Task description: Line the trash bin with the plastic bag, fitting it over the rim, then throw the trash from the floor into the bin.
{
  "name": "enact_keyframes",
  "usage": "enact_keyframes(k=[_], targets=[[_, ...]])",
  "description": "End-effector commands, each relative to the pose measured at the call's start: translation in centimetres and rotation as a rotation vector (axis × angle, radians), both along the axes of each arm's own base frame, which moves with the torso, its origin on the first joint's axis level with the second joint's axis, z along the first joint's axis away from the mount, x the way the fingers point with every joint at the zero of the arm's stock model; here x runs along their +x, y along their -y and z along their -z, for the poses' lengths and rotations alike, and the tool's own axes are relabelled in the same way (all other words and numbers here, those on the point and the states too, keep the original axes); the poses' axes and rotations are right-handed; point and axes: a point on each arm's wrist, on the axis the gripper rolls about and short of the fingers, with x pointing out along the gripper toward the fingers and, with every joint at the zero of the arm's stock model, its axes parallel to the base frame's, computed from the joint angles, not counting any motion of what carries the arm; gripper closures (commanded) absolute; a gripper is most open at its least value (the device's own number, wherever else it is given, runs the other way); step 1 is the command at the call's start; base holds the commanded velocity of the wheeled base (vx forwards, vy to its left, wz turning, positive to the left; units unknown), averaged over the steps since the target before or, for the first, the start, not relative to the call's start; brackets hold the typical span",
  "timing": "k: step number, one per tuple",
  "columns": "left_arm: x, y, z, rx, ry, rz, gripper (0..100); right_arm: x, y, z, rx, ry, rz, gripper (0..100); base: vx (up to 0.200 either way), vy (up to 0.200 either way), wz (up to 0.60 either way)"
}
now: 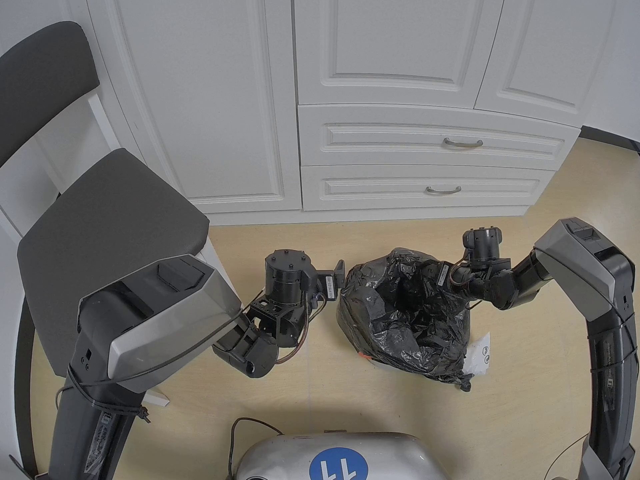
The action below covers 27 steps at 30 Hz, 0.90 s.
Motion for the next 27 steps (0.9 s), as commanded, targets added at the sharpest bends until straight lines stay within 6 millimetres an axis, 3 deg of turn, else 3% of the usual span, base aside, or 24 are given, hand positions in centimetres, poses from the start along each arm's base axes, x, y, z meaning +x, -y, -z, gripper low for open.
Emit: enact_keyframes(k=[1,4,7,15,24,27], targets=[[0.0,0.0,-0.1,-0.001,0.001,-0.001,0,-1.0,0.2,-2.7,-0.01,0.029,-0.01,0,0.0,0.0,0.0],[0.0,0.0,0.1,0.002,-0.001,0.0,0,-2.5,0.3,-3.8,-0.091,0.021,-0.045,0,0.0,0.0,0.0],[0.0,0.0,0.1,0.002,-0.001,0.0,0,-3.9,0.0,-3.6,-0.166,-0.004,-0.083,0,0.0,0.0,0.0],[0.0,0.0,0.1,0.003,-0.002,-0.002,0,-6.1,-1.0,-0.9,-0.38,-0.091,-0.137,0,0.0,0.0,0.0],[-0.1,0.0,-0.1,0.002,-0.001,0.0,0,-7.1,-1.1,2.4,-0.434,-0.188,-0.18,0,0.0,0.0,0.0],[-0.1,0.0,-0.1,0.002,0.0,0.0,0,-7.3,-0.5,2.6,-0.445,-0.205,-0.159,0,0.0,0.0,0.0]])
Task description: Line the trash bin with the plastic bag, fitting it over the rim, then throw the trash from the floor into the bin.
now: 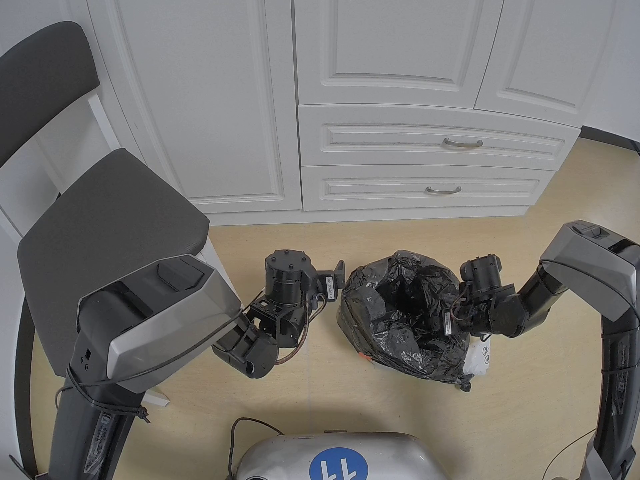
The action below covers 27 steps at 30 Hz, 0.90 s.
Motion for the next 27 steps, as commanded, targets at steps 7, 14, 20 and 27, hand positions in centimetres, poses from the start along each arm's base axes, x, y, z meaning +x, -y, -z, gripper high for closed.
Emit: enact_keyframes(k=[7,14,20,27], targets=[[0.0,0.0,-0.3,-0.011,0.016,0.0,0,-0.9,3.2,1.0,-0.032,-0.058,0.042,0,0.0,0.0,0.0],[-0.1,-0.1,-0.4,-0.01,0.015,0.0,0,-0.7,4.7,1.5,0.023,-0.08,0.017,0,0.0,0.0,0.0],[-0.1,0.0,-0.3,-0.01,0.015,0.0,0,-0.2,4.7,2.1,0.048,-0.07,0.008,0,0.0,0.0,0.0],[-0.1,0.0,-0.4,-0.01,0.016,0.001,0,0.9,4.2,3.2,0.094,0.0,0.026,0,0.0,0.0,0.0]])
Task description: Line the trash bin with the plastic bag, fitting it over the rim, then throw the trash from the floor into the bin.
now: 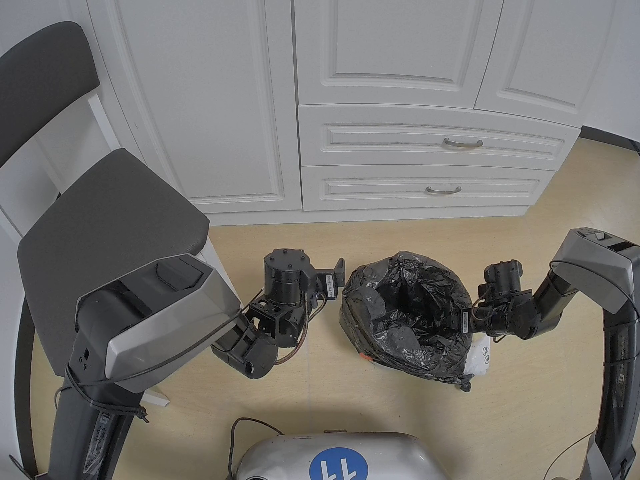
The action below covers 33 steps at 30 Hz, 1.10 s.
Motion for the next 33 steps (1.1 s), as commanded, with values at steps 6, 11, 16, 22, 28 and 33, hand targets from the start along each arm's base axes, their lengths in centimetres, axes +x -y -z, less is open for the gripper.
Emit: enact_keyframes(k=[6,11,16,22,28,33], targets=[[0.0,0.0,0.0,0.003,0.001,0.001,0,1.2,-2.8,1.6,0.147,-0.007,0.009,0,0.0,0.0,0.0],[0.0,0.0,0.0,0.019,0.009,0.004,0,1.7,-4.5,2.1,0.202,-0.002,0.016,0,0.0,0.0,0.0],[0.0,0.0,0.0,0.016,0.019,0.004,0,2.7,-5.8,2.2,0.27,0.016,0.047,0,0.0,0.0,0.0],[0.0,0.0,-0.1,0.016,0.019,0.003,0,4.3,-6.9,2.0,0.351,0.02,0.097,0,0.0,0.0,0.0],[0.0,0.0,-0.1,0.015,0.02,0.003,0,6.2,-7.7,0.7,0.462,0.08,0.148,0,0.0,0.0,0.0],[-0.1,0.1,0.1,0.016,0.016,0.005,0,6.9,-7.5,0.4,0.498,0.105,0.173,0,0.0,0.0,0.0]])
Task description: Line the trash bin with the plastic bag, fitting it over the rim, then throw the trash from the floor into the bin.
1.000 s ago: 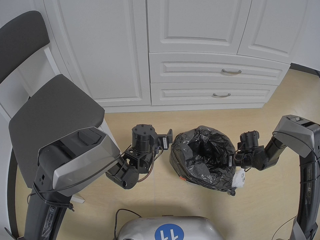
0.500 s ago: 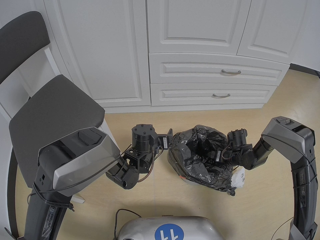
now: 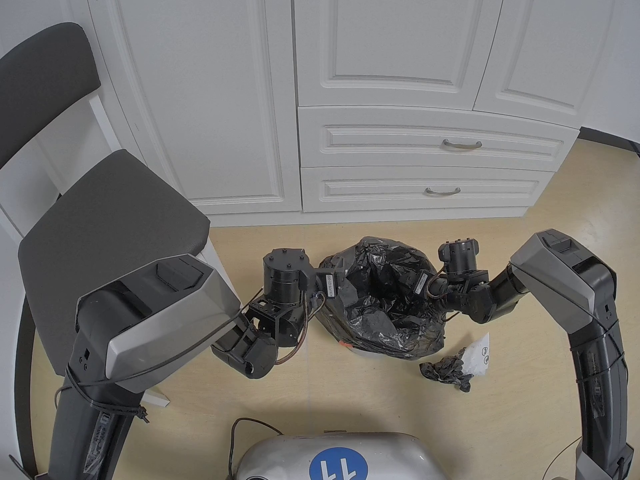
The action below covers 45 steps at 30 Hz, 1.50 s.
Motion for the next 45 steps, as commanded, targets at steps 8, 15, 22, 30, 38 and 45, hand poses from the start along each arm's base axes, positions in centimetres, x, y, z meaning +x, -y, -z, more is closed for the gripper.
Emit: enact_keyframes(k=[8,15,22,30,38,45], targets=[[-0.9,0.9,0.7,0.011,-0.02,0.03,0,-0.8,1.1,-0.4,-0.049,-0.011,-0.009,0,0.0,0.0,0.0],[-1.4,2.1,1.4,0.09,-0.053,0.157,0,-1.5,0.7,1.1,-0.097,-0.046,-0.048,0,0.0,0.0,0.0],[0.2,3.2,0.6,0.289,-0.098,0.206,0,-2.0,0.8,1.4,-0.134,-0.058,-0.074,0,0.0,0.0,0.0],[1.8,5.6,0.8,0.38,-0.205,0.222,0,-1.9,1.3,0.0,-0.142,-0.028,-0.07,0,0.0,0.0,0.0],[2.5,6.3,2.4,0.448,-0.27,0.188,0,-3.5,1.9,-0.9,-0.269,-0.013,-0.118,0,0.0,0.0,0.0],[2.6,5.8,2.8,0.491,-0.308,0.136,0,-4.4,2.6,-2.1,-0.341,0.008,-0.138,0,0.0,0.0,0.0]])
